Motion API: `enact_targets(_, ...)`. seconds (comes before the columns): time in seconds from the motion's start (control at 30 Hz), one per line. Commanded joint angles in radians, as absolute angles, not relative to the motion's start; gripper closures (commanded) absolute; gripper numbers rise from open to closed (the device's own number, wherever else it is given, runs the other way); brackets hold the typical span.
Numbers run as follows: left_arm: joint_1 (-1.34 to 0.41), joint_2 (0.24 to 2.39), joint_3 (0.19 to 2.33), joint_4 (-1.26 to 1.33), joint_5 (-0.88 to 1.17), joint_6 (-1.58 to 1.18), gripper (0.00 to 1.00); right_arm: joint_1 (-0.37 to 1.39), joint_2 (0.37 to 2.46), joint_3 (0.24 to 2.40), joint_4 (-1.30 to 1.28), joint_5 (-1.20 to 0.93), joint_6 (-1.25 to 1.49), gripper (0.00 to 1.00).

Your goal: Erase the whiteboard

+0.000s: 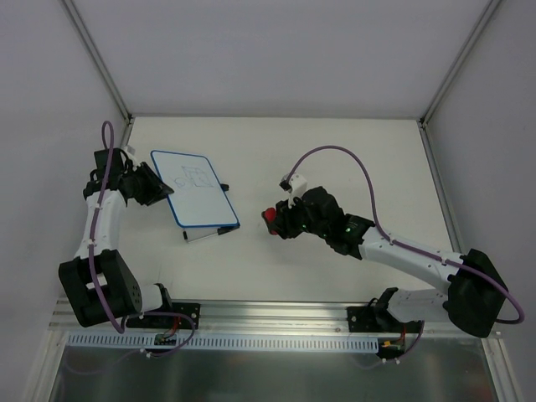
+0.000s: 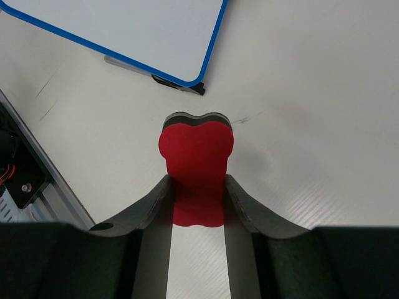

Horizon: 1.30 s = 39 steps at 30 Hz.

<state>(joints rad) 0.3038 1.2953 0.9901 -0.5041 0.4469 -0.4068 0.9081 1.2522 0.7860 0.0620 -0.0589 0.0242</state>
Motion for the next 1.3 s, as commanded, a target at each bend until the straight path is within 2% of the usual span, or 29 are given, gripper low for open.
enact_targets(0.0, 0.293, 1.301, 1.031, -0.485, 0.476, -0.4, 0.75, 0.904, 1.247, 0.799, 0.077, -0.061, 0.009, 0.97)
enact_targets(0.03, 0.293, 1.299, 1.035, -0.485, 0.479, -0.397, 0.8, 0.904, 1.249, 0.801, 0.077, -0.061, 0.008, 0.97)
enact_targets(0.07, 0.293, 1.296, 1.043, -0.486, 0.482, -0.391, 0.91, 0.902, 1.249, 0.801, 0.077, -0.063, 0.009, 0.97)
enact_targets(0.17, 0.293, 1.286, 1.055, -0.486, 0.497, -0.371, 1.0, 0.902, 1.247, 0.801, 0.075, -0.066, 0.009, 0.97)
enact_targets(0.47, 0.296, 1.246, 1.078, -0.508, 0.555, -0.308, 1.0, 0.899, 1.23, 0.798, 0.06, -0.074, 0.008, 0.97)
enact_targets(0.9, 0.342, 1.215, 1.221, -0.56, 0.689, -0.226, 1.0, 0.899, 1.22, 0.778, 0.055, -0.098, 0.008, 0.97)
enact_targets(1.27, 0.354, 1.255, 1.31, -0.721, 0.736, -0.092, 1.0, 0.899, 1.215, 0.776, 0.04, -0.112, 0.009, 0.96)
